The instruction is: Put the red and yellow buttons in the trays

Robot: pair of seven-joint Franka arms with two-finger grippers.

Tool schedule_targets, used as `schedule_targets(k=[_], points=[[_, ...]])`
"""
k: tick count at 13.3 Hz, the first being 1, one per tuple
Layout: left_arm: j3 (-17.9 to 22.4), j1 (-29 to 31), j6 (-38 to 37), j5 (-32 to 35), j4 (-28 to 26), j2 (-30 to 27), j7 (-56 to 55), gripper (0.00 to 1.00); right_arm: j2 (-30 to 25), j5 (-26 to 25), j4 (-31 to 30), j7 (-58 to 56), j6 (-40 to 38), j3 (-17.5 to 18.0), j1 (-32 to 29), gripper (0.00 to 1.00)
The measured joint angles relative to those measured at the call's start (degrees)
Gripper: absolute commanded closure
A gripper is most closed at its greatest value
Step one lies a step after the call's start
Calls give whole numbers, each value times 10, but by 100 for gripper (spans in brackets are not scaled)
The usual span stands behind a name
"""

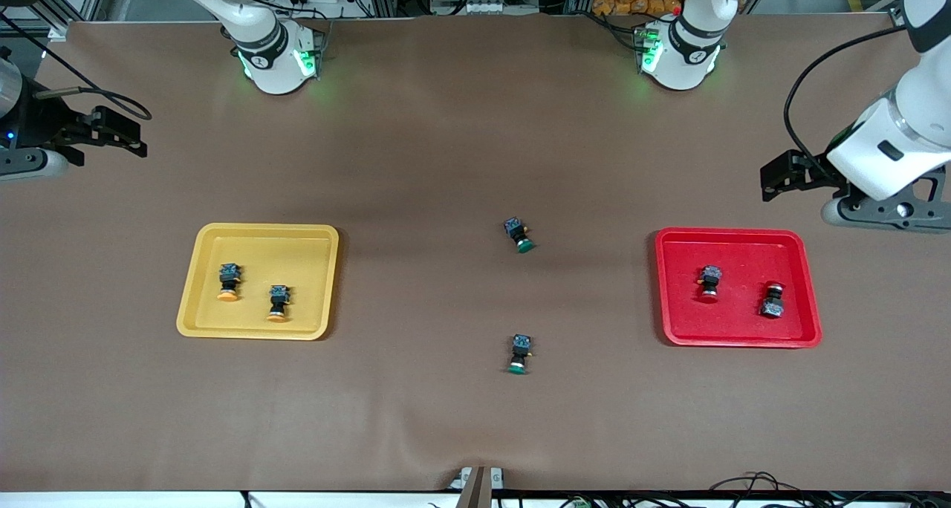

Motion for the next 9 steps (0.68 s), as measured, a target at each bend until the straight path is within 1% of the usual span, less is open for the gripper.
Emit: schedule_targets(k=[3,6,9], points=[[9,-4,3,-1,-19,-21,0,0,0,0,0,0,0,0,0,0],[11,-5,24,-1,-57,-55,0,0,1,0,0,0,0,1,2,0],[11,-14,29,-2,-59,-77,0,0,1,0,0,0,-1,1,2,0]])
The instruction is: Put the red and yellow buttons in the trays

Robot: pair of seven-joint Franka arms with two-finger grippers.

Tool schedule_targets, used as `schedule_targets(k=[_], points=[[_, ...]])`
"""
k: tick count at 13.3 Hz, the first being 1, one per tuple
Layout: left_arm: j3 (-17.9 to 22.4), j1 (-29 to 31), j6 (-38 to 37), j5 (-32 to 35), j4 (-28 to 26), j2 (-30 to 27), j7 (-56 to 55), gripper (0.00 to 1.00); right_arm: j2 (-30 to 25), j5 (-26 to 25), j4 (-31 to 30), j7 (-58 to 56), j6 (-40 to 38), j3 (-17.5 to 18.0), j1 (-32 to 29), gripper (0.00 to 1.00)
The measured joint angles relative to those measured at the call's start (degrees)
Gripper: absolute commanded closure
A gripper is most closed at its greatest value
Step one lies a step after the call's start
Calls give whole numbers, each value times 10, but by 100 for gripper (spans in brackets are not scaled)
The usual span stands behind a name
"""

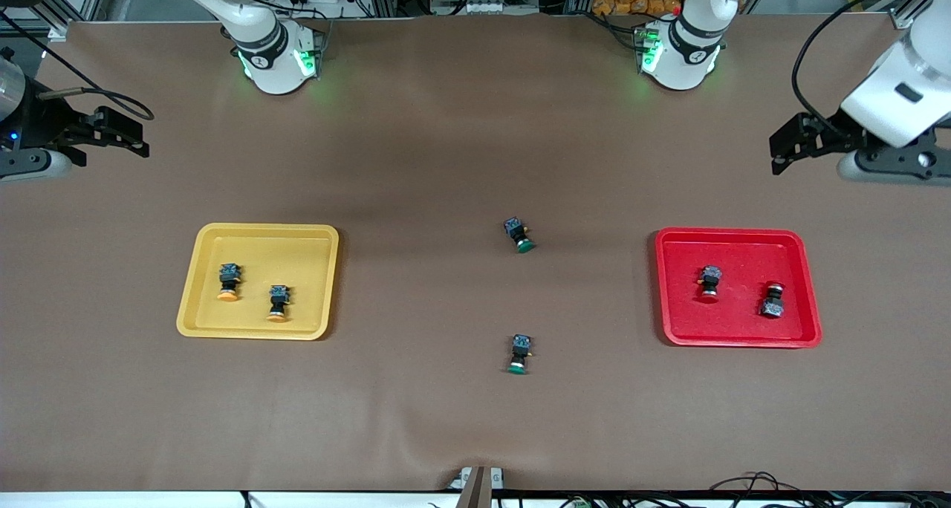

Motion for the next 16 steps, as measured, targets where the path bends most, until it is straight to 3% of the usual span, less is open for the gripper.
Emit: schedule_targets(k=[16], points=[[8,-5,-1,0,0,3,-36,0,0,0,0,0,-1,0,1,0]])
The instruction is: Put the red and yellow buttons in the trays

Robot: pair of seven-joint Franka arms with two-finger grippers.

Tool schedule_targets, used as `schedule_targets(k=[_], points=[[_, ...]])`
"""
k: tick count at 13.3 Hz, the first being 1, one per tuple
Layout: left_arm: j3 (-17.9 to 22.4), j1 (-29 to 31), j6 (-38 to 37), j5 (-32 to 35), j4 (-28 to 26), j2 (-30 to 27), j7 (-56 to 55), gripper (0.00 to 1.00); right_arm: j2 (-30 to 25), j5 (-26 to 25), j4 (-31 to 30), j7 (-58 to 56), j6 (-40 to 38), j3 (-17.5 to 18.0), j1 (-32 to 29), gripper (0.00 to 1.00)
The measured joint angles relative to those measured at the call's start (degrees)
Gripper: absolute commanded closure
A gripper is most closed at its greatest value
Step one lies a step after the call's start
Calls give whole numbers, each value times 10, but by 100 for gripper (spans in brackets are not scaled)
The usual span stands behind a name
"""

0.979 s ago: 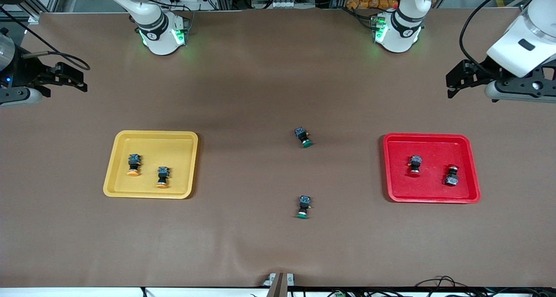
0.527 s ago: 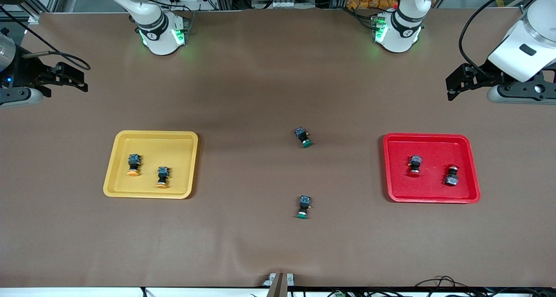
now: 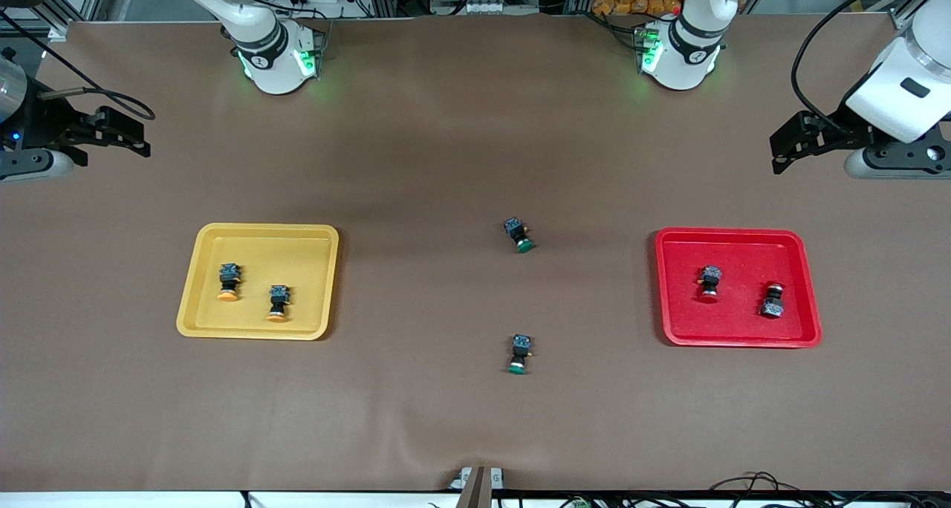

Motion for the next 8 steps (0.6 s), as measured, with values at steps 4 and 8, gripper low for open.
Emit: schedule_targets(k=[4,8], points=[[0,1,0,0,0,0,-1,0,0,0,0,0,0,0,0,0],[2,27,0,-1,0,0,-1,0,0,0,0,0,0,0,0,0]])
